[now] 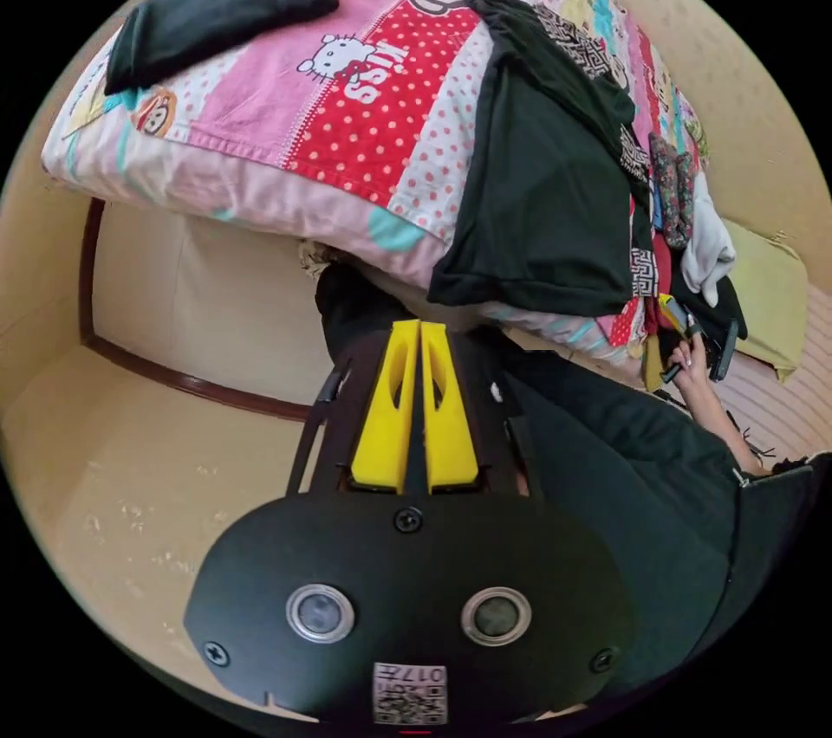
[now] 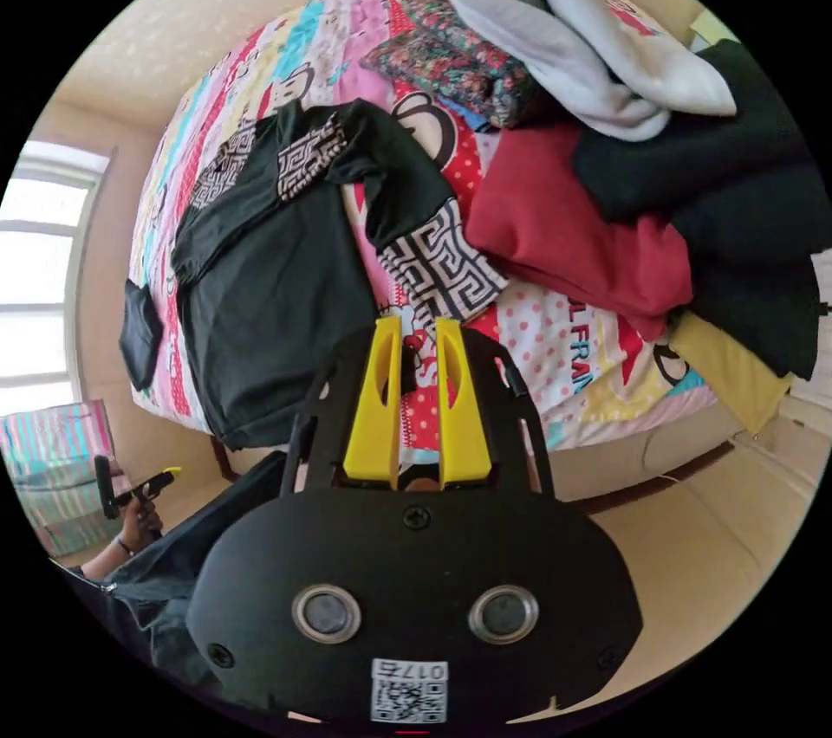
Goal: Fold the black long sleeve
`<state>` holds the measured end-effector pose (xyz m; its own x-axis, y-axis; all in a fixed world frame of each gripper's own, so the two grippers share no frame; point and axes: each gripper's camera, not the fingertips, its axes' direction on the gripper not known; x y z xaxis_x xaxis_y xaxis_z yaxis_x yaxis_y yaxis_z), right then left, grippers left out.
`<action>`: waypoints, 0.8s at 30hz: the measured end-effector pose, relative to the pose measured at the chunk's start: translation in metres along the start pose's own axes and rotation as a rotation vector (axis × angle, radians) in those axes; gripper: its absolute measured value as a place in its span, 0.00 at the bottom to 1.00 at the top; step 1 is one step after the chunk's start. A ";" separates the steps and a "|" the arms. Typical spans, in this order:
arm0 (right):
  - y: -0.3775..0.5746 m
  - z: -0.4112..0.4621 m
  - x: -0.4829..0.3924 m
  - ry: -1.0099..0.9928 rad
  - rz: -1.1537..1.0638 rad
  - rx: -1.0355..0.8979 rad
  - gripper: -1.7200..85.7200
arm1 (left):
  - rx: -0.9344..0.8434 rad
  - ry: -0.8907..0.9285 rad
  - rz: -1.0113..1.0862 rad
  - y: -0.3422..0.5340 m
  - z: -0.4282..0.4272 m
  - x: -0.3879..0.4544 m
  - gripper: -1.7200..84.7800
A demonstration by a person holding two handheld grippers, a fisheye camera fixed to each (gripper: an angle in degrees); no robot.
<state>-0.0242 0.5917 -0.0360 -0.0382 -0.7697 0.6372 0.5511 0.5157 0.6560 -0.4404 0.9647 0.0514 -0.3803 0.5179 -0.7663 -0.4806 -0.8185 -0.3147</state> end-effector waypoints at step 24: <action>-0.078 -0.139 0.035 -0.467 -0.174 0.185 0.02 | 0.621 0.333 0.319 0.032 -0.133 0.072 0.03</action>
<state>0.0470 0.4721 -0.1209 -0.5065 -0.6217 0.5974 0.3489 0.4858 0.8014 -0.3777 0.9430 -0.0888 -0.3641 0.0977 -0.9262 -0.7803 -0.5750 0.2460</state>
